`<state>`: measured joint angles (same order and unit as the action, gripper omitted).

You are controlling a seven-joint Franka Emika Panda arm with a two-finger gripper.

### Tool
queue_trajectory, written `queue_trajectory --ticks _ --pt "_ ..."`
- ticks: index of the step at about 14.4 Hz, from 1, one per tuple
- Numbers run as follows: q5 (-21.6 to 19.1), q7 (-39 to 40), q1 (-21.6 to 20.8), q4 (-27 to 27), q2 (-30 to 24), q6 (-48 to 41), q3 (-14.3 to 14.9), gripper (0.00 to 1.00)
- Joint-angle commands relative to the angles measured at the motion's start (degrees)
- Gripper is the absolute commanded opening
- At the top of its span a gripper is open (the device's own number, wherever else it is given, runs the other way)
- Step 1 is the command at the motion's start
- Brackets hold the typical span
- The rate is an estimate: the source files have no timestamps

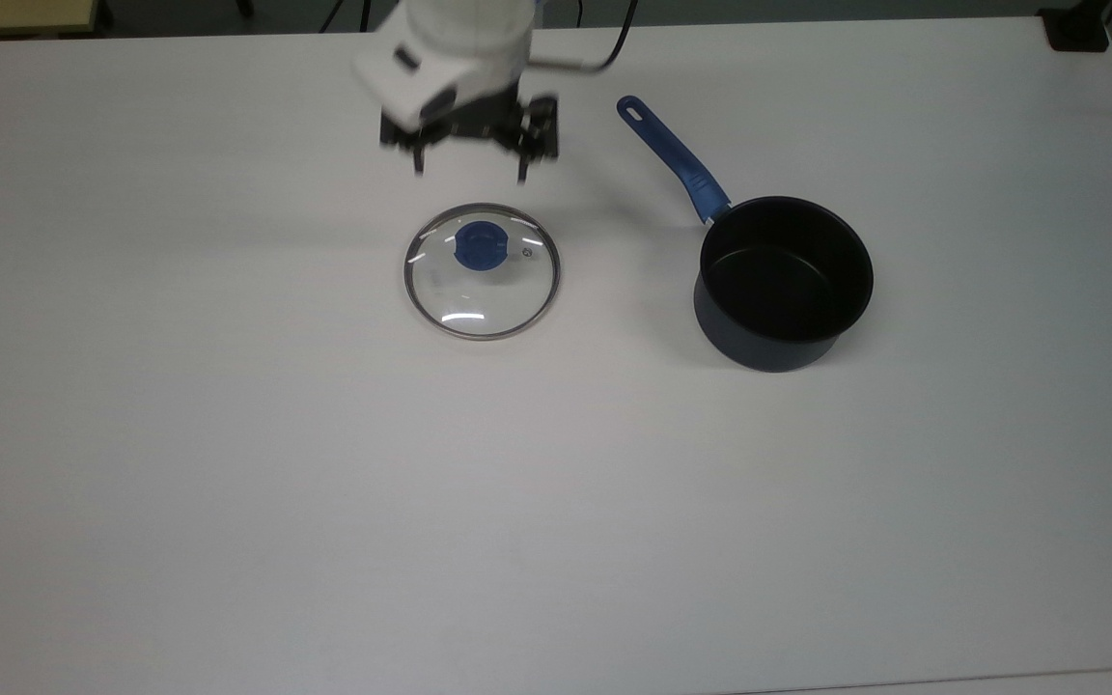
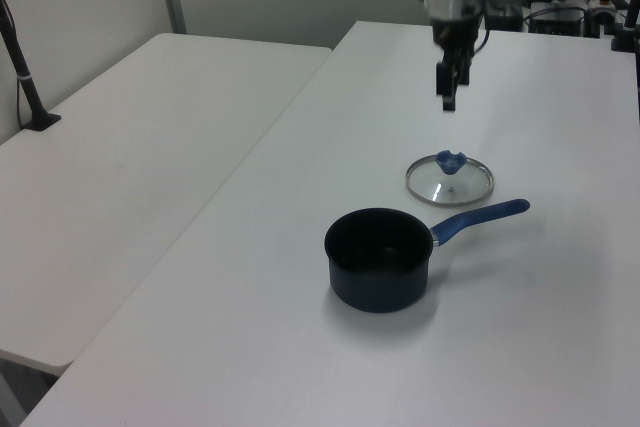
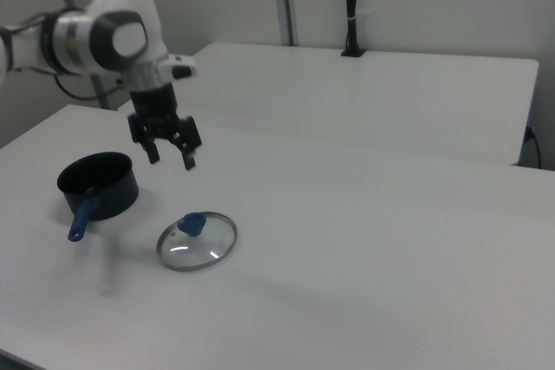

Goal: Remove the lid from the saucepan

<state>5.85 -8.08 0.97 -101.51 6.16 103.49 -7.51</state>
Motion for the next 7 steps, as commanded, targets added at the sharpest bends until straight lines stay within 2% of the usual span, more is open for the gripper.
queue_trajectory --ticks 1,2,3,7 --pt "0.1 -1.1 -4.6 1.9 -5.5 -6.3 3.4 1.00" --pt "0.0 -1.5 -7.6 2.0 -6.8 -6.3 6.4 1.00" --pt "-0.1 -2.6 -9.4 3.2 -7.3 -6.6 8.1 1.00" --pt "-1.3 -3.0 -9.1 5.6 -7.2 -10.0 8.2 1.00"
